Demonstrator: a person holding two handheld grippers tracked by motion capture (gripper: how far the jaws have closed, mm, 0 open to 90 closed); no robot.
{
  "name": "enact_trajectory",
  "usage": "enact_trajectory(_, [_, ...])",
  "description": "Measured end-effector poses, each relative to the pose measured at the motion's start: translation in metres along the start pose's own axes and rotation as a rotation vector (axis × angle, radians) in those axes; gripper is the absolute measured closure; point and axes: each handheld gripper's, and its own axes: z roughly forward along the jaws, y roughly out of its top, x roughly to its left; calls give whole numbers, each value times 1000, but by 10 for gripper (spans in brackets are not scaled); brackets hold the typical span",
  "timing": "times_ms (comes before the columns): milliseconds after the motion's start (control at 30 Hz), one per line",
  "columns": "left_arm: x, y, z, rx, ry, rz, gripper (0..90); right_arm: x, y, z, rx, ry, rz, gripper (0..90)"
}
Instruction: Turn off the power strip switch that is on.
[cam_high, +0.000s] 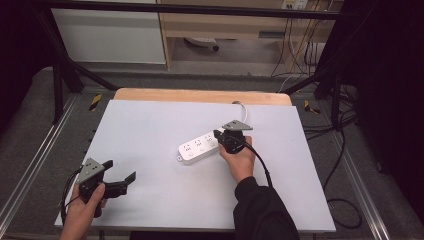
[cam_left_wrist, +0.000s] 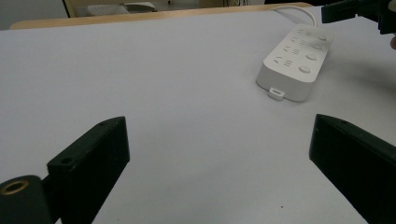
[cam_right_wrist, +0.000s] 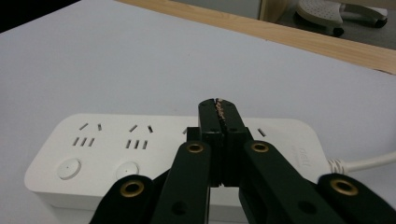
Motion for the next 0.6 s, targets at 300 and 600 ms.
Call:
enact_trajectory(300, [0,0,0,0,-1,1,49,2,-2,3,-1,-3,1,900])
enact_trajectory(600, [0,0,-1,1,0,-2,49,6,-8,2,-34,-38,-14,900])
